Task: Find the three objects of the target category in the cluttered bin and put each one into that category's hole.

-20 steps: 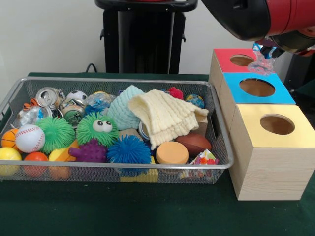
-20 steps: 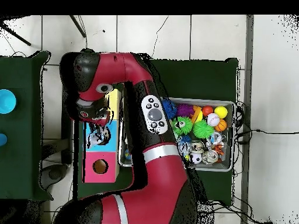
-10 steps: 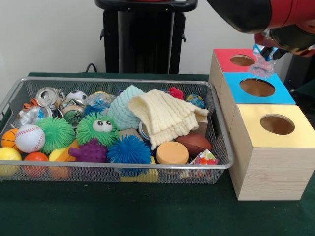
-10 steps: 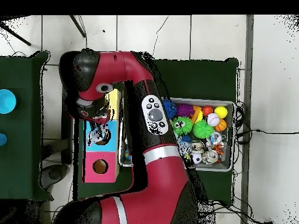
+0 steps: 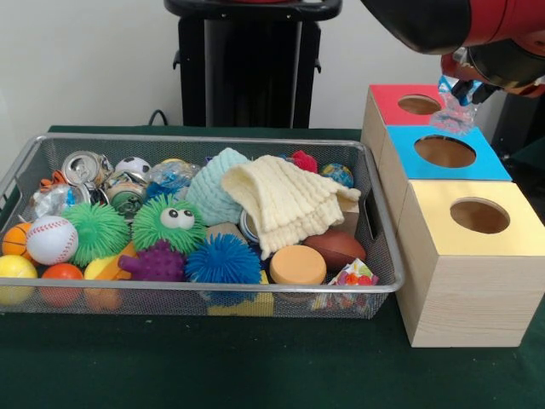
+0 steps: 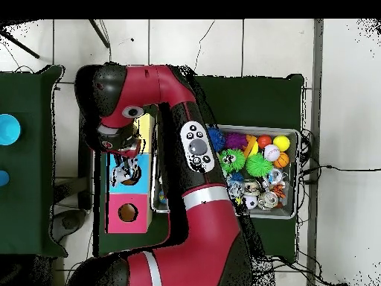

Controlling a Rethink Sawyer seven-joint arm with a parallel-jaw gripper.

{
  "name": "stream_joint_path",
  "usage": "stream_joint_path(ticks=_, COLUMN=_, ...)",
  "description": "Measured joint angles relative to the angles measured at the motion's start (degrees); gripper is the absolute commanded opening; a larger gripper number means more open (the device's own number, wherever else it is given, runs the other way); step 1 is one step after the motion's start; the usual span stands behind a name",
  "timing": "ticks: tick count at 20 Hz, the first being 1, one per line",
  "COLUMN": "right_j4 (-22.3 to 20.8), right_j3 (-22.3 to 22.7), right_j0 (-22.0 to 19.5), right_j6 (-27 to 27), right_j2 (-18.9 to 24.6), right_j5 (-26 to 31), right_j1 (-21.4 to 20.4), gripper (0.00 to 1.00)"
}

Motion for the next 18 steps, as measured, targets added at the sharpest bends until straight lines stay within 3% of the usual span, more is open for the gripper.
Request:
stream_joint_path(ticks=7, right_j4=-0.1, right_j3=-0.2, right_j0=0.0, right_j6=0.0, right_j2=0.0, right_j5=0.9, right_j1=0.3, gripper=0.00)
stream_joint_path(ticks=18, right_j4=-0.6, right_j3=-0.6, right_j0=0.0, right_j6=0.0, right_j2=-0.1, right_j5=6.8, right_j1=1.0, gripper=0.00)
